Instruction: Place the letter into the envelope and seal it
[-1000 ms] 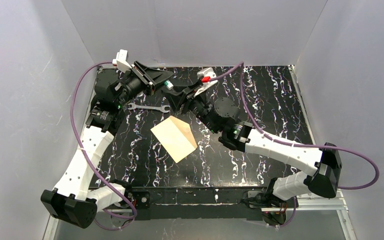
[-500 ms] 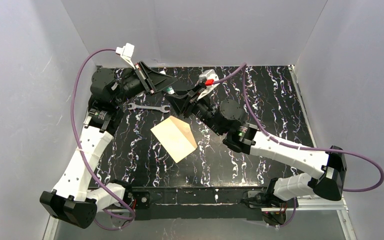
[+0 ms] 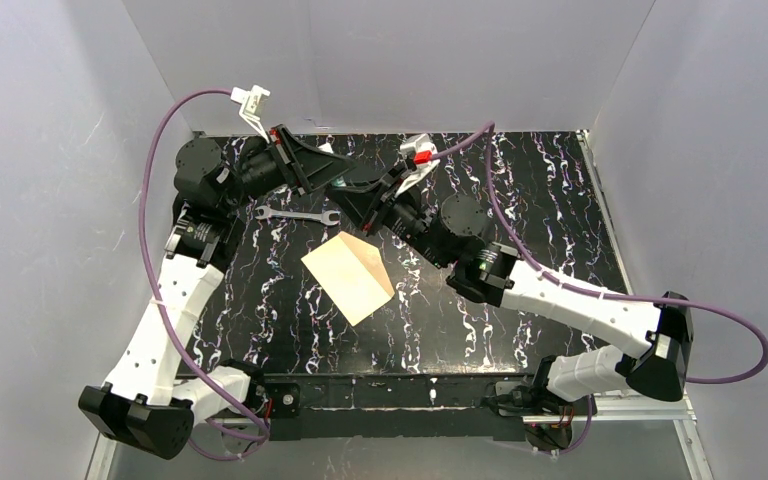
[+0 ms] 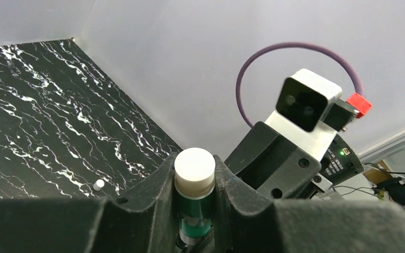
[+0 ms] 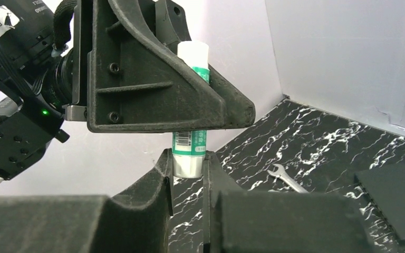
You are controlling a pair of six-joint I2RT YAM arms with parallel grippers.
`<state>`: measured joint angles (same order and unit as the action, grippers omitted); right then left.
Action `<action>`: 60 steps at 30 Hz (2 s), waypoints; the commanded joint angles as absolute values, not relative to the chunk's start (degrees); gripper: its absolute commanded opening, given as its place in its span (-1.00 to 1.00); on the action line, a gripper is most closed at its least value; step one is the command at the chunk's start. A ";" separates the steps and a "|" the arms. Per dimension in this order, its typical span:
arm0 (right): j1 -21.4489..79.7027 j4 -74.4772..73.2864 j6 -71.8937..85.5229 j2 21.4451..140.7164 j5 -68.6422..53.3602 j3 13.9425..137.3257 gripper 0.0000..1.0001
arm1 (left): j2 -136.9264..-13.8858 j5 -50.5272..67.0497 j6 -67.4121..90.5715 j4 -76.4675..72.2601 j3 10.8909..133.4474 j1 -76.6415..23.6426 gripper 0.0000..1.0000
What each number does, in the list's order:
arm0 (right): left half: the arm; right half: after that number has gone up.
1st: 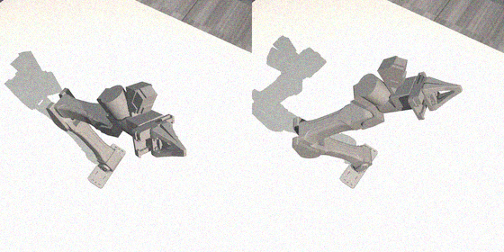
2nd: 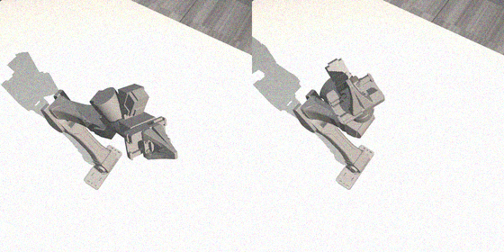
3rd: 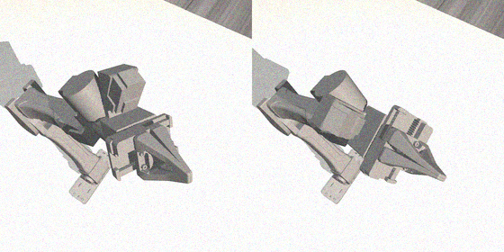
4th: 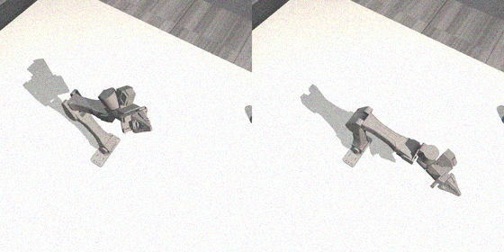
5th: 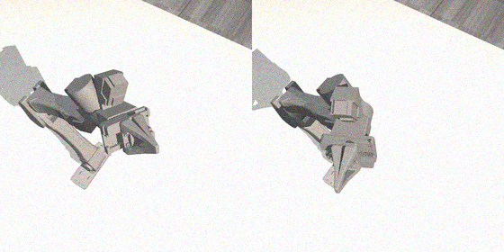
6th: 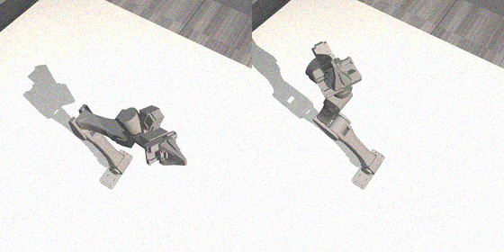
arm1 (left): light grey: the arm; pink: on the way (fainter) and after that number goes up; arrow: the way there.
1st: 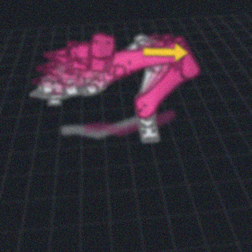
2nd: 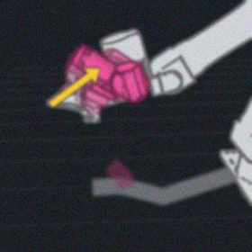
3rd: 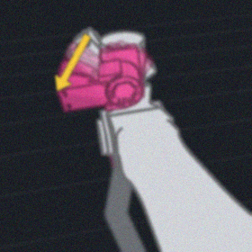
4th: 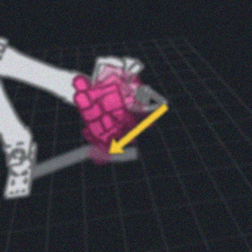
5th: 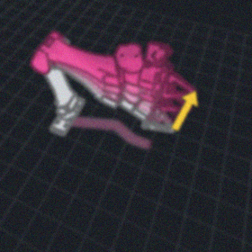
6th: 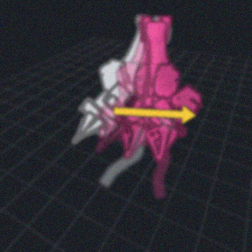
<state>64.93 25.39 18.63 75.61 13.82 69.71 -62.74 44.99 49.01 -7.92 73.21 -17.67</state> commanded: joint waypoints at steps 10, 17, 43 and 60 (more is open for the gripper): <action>62.42 22.94 20.95 71.90 -7.75 75.45 -0.97 | -64.70 64.48 42.82 -14.60 81.70 -17.66 -1.00; 59.28 33.46 29.55 73.32 -26.99 76.14 -0.97 | -67.90 76.06 46.83 -22.84 86.48 -18.21 -1.00; 53.52 30.15 32.59 75.35 -13.35 79.15 0.55 | -74.15 57.63 49.19 -28.51 92.66 -18.27 -1.00; 54.40 16.80 3.00 76.15 7.18 80.87 0.35 | -68.80 23.73 56.87 6.71 84.98 -18.25 -1.00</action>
<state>54.13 17.67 10.61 74.56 4.01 76.77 -71.72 25.91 53.58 -0.69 82.72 -18.22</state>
